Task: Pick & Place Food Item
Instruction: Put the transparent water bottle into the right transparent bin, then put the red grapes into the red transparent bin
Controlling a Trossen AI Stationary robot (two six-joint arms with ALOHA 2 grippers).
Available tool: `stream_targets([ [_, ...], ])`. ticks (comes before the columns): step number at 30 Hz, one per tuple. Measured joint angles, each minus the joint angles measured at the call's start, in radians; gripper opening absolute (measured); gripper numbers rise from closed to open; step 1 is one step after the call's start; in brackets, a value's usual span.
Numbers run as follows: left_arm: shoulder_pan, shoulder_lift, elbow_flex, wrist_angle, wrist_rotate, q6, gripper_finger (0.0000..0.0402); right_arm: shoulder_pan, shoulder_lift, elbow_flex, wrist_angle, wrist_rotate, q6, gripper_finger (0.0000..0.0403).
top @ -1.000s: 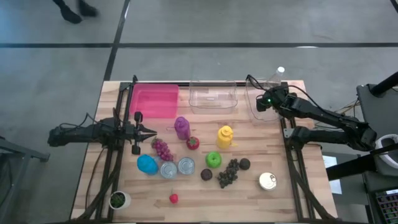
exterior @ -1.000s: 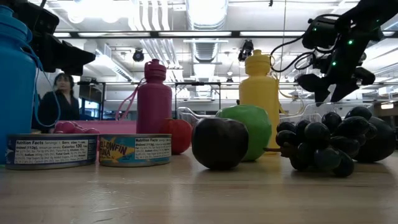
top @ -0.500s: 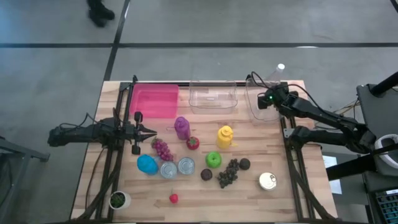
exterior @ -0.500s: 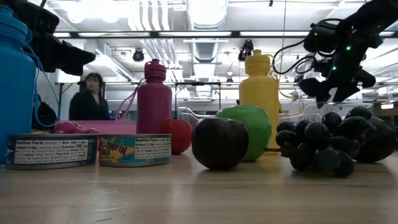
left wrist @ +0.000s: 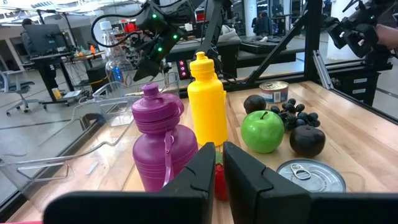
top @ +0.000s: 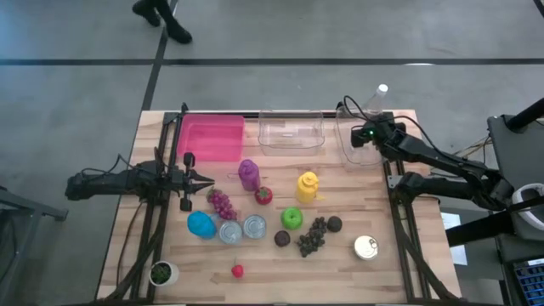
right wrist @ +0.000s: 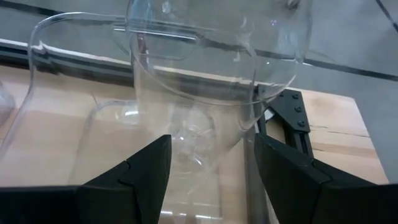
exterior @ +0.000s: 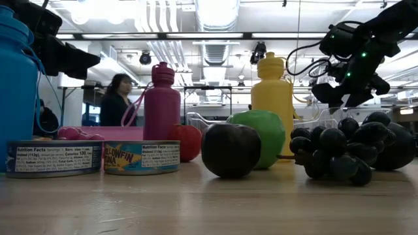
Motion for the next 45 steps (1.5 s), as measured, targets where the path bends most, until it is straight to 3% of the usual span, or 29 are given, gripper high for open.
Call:
stream_targets([
  [6, 0.0, 0.0, 0.0, 0.0, 0.0, 0.0, 0.0035, -0.004, -0.005, 0.0, 0.0, -0.007, -0.003, 0.0224],
  [13, 0.0, 0.0, 0.0, 0.0, 0.0, 0.0, 0.0035, -0.004, -0.045, 0.0, -0.002, -0.087, 0.0, 0.0224],
  [24, 0.0, 0.0, 0.0, 0.0, 0.0, 0.0, 0.0035, -0.004, -0.212, 0.0, -0.13, -0.101, 0.0, 0.0224],
  [39, 0.0, 0.0, 0.0, 0.0, 0.0, 0.0, 0.0035, 0.037, -0.39, 0.0, -0.135, -0.354, 0.004, 0.0224],
  [45, 0.0, 0.0, 0.0, 0.0, 0.0, 0.0, 0.0035, 0.099, -0.396, 0.0, -0.129, -0.372, -0.011, 0.0224],
])
